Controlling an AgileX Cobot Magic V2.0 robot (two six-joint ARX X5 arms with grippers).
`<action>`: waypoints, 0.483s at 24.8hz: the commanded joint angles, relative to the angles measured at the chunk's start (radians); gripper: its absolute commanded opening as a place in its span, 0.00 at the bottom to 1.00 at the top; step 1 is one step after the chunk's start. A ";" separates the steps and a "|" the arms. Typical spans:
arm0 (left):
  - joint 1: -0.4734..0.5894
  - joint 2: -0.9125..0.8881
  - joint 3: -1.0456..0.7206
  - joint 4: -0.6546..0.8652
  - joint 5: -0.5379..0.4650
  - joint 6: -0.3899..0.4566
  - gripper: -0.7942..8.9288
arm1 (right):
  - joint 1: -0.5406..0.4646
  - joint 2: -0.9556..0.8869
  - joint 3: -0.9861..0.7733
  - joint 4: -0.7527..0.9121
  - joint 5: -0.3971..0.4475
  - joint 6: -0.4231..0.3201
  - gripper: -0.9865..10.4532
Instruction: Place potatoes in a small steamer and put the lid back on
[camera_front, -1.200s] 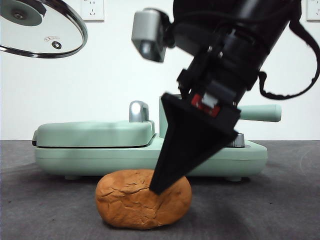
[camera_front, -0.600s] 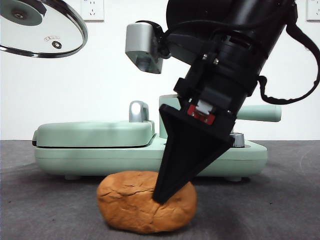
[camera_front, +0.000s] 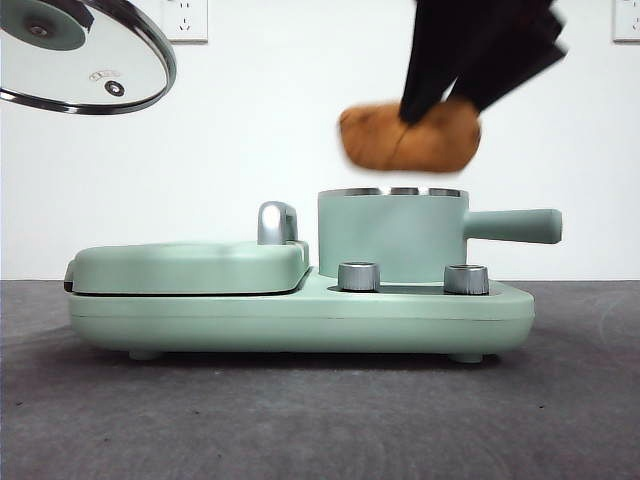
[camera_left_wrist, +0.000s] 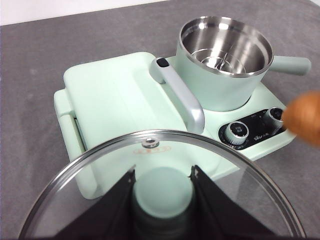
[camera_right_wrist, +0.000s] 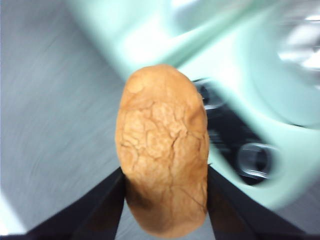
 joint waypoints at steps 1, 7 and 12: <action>-0.003 0.000 0.018 0.043 -0.004 0.003 0.09 | -0.050 0.033 0.102 -0.055 0.003 0.066 0.25; -0.003 0.000 0.018 0.052 -0.004 0.003 0.09 | -0.167 0.144 0.263 -0.097 -0.035 0.060 0.25; -0.003 0.000 0.018 0.052 -0.004 0.002 0.09 | -0.234 0.283 0.373 -0.073 -0.085 0.046 0.25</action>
